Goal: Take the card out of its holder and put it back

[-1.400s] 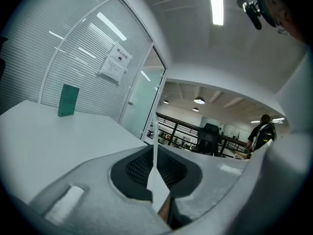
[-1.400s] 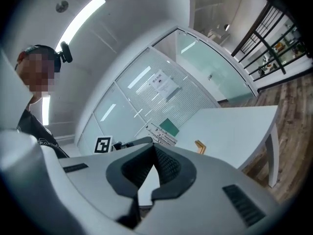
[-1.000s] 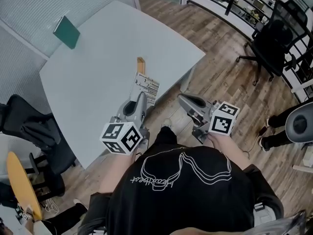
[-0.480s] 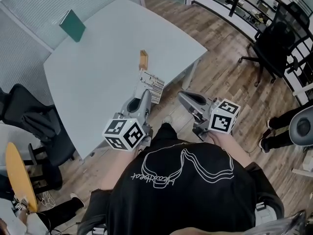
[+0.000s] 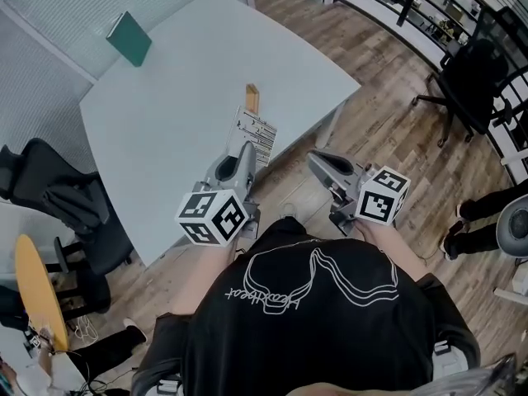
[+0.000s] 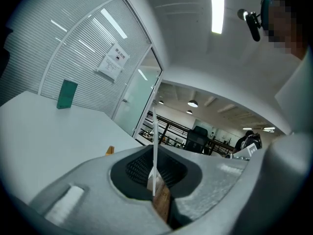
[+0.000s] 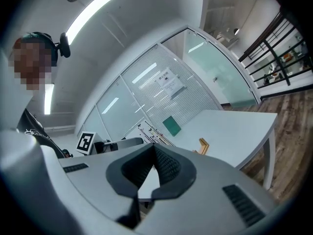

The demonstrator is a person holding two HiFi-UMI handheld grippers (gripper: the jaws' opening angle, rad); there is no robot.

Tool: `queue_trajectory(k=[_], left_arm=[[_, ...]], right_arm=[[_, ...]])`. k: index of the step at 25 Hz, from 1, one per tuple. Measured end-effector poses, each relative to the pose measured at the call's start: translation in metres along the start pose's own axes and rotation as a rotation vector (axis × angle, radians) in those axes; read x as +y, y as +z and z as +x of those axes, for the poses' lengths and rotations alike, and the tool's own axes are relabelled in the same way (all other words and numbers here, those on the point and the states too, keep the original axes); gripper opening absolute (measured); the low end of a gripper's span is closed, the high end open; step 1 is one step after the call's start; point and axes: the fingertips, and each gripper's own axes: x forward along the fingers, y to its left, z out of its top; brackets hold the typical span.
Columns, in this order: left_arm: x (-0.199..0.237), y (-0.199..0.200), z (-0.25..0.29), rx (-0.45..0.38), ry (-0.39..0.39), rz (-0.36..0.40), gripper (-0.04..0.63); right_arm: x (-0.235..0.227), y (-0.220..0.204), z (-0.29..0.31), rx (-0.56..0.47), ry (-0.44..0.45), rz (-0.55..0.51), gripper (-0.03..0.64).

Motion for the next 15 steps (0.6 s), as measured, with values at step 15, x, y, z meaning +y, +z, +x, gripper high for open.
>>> queue_trajectory(k=[15], left_arm=[[0.091,0.039,0.088,0.019,0.126,0.028,0.025]], right_arm=[[-0.081,0.018,0.055,0.038,-0.090,0.065,0.009]])
